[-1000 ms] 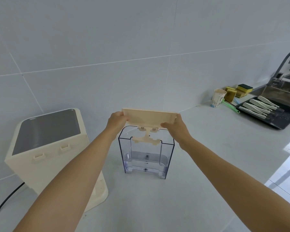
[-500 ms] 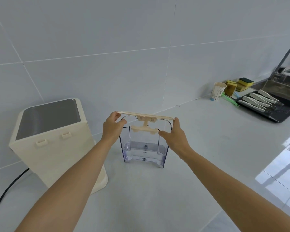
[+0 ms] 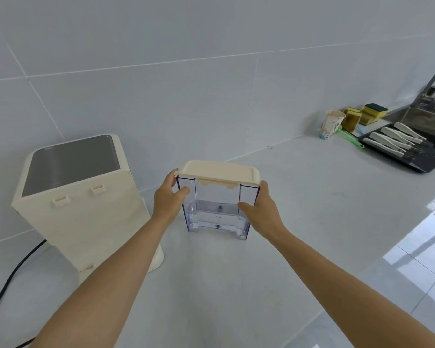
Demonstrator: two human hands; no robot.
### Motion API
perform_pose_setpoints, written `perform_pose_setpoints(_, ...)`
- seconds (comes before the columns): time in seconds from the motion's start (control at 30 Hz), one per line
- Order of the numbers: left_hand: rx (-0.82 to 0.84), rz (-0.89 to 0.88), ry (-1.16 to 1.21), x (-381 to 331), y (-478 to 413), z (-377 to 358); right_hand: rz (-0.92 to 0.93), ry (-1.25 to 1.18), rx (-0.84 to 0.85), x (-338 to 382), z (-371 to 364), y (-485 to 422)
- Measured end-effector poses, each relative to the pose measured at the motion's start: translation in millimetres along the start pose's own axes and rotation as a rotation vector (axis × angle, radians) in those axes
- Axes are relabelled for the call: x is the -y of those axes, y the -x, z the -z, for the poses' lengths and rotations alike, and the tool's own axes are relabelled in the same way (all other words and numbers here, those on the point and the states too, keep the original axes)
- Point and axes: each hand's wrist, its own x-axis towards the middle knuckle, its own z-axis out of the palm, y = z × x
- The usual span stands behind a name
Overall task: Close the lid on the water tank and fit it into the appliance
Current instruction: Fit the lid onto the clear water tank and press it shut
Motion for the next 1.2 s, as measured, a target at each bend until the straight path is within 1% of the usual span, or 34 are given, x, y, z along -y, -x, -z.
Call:
perform_pose_setpoints(0.43,0.052,0.055,0.040,-2,5,-2,0.012,0.012,0.012,-3,4,-1)
perform_pose_setpoints(0.5,0.016,0.079,0.108,-9,9,-4,0.000,-0.002,0.004,3,12,-4)
perform_pose_setpoints(0.57,-0.059,0.096,0.189,-17,13,-7,-0.009,-0.042,-0.019,8,20,-13)
perform_pose_setpoints(0.63,-0.105,0.148,0.241,-24,20,-13,-0.013,-0.099,-0.017,13,25,-24)
perform_pose_setpoints(0.67,-0.100,0.193,0.265,-27,24,-16,-0.019,-0.118,-0.005,16,27,-29)
perform_pose_setpoints(0.8,0.040,0.372,0.360,-38,44,-33,-0.079,-0.156,0.055,23,27,-52)
perform_pose_setpoints(0.93,0.132,0.425,0.358,-53,51,-48,-0.116,-0.170,0.060,25,24,-71)
perform_pose_setpoints(1.0,0.132,0.430,0.345,-59,48,-53,-0.121,-0.166,0.053,24,23,-76)
perform_pose_setpoints(1.2,0.040,0.509,0.289,-61,26,-65,-0.093,-0.135,0.093,23,18,-80)
